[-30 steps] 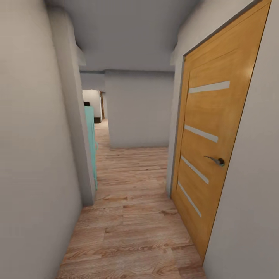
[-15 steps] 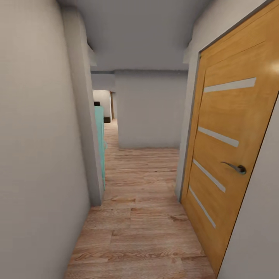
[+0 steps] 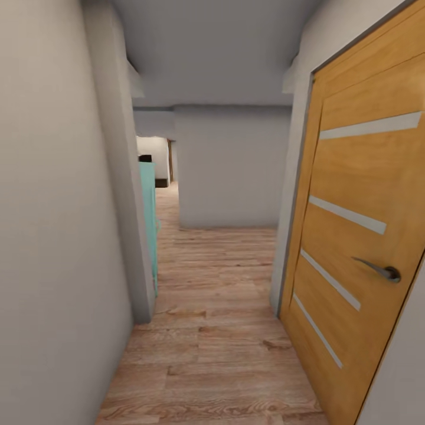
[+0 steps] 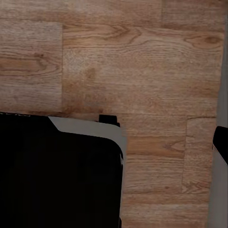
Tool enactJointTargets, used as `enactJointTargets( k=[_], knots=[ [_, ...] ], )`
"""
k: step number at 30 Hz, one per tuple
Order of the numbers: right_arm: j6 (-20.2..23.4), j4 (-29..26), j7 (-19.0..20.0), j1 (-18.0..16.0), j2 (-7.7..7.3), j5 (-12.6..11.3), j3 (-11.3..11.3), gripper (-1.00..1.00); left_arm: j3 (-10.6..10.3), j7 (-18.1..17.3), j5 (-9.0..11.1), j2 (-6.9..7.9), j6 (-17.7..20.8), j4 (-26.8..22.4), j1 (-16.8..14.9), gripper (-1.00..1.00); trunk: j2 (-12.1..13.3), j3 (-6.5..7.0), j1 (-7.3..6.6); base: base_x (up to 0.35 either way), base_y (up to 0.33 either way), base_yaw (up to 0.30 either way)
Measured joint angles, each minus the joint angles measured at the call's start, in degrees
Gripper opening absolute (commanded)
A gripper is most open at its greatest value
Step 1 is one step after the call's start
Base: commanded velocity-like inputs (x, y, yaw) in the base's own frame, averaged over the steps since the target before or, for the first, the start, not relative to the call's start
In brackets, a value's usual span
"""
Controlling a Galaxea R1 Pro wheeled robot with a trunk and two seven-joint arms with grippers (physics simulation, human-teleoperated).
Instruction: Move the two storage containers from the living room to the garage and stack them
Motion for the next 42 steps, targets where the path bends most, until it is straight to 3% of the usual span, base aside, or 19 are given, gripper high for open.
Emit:
enactJointTargets(
  k=[42],
  knots=[
    [0.35,0.00,-0.65,0.00,0.09,0.23,0.26,1.00,0.00,0.00,-0.08,-0.18,1.47,0.00,0.00,1.00,0.00,0.00,0.00,0.322,0.000,0.000]
  ],
)
